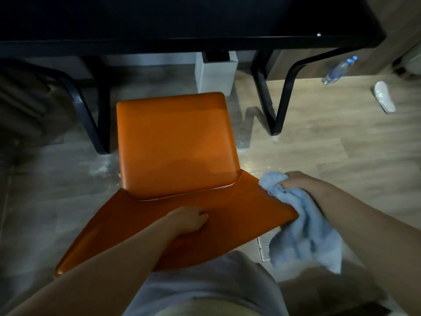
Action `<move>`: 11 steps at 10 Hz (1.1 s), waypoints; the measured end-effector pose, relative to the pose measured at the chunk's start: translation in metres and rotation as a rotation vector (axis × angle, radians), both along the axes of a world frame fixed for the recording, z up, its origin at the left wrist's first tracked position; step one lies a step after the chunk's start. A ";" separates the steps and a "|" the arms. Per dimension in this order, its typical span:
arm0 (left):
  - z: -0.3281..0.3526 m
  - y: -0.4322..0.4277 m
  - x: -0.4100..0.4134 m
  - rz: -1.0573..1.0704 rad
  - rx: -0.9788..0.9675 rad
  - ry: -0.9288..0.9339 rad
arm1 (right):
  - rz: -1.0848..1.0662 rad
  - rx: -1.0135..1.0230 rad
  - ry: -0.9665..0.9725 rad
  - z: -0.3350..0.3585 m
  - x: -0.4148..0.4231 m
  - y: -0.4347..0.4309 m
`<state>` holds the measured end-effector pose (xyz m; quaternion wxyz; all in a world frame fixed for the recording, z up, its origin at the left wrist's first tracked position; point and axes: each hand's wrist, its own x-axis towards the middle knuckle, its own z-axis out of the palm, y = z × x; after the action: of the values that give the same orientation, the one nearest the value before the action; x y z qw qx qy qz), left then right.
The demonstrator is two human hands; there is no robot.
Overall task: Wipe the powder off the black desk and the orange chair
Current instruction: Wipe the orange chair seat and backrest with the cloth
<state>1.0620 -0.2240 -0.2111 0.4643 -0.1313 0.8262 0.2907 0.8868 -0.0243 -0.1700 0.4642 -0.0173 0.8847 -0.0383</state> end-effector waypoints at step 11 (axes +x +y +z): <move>0.085 -0.033 0.121 0.476 -0.776 0.374 | 1.224 -0.649 0.782 0.067 0.181 -0.063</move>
<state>1.1827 -0.2568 -0.1256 0.1454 -0.4252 0.8899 0.0780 1.0674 -0.0869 -0.1030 0.0304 -0.6469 0.7616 -0.0236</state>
